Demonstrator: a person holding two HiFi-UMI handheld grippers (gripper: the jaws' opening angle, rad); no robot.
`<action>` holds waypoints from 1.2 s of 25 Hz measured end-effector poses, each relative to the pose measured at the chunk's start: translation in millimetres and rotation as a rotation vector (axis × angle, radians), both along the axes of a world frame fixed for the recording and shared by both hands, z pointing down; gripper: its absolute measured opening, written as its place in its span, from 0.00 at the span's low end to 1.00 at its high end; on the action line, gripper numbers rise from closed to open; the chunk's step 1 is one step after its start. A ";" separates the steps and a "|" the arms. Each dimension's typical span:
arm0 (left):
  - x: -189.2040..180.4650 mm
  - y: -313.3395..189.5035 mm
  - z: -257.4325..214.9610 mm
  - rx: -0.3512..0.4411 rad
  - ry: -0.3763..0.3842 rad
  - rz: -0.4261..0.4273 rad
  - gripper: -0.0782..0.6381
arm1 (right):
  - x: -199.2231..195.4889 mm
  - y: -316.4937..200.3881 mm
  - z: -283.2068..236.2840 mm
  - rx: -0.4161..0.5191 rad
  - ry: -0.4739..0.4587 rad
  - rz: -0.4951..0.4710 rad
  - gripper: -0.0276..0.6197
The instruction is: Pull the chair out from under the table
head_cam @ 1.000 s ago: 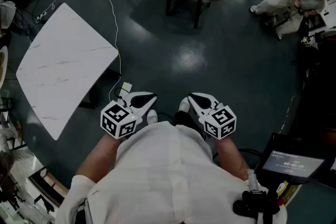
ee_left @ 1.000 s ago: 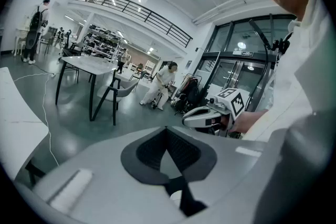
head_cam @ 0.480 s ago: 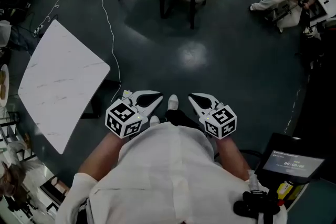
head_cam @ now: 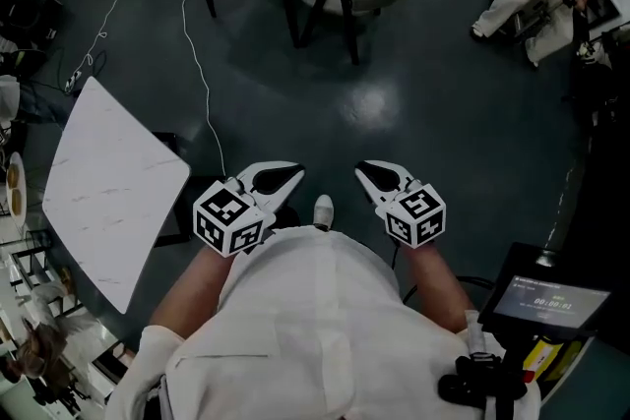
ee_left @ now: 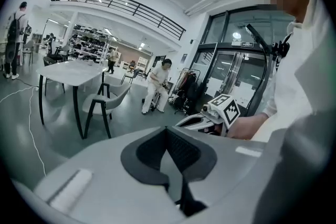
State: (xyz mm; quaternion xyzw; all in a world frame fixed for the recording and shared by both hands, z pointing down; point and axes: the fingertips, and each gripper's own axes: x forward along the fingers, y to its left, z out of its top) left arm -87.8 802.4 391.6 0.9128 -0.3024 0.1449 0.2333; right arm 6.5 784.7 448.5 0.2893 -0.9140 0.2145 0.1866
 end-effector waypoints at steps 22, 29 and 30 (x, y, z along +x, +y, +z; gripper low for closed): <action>-58.0 -358.6 6.1 0.007 0.043 0.171 0.12 | -17.5 -355.5 19.5 -0.058 0.044 0.317 0.17; -90.9 -418.8 9.9 0.000 0.031 0.178 0.12 | 0.5 -432.2 20.1 -0.070 0.073 0.424 0.17; -90.0 -427.1 8.7 0.001 0.036 0.175 0.12 | 8.1 -443.2 20.1 -0.069 0.081 0.435 0.17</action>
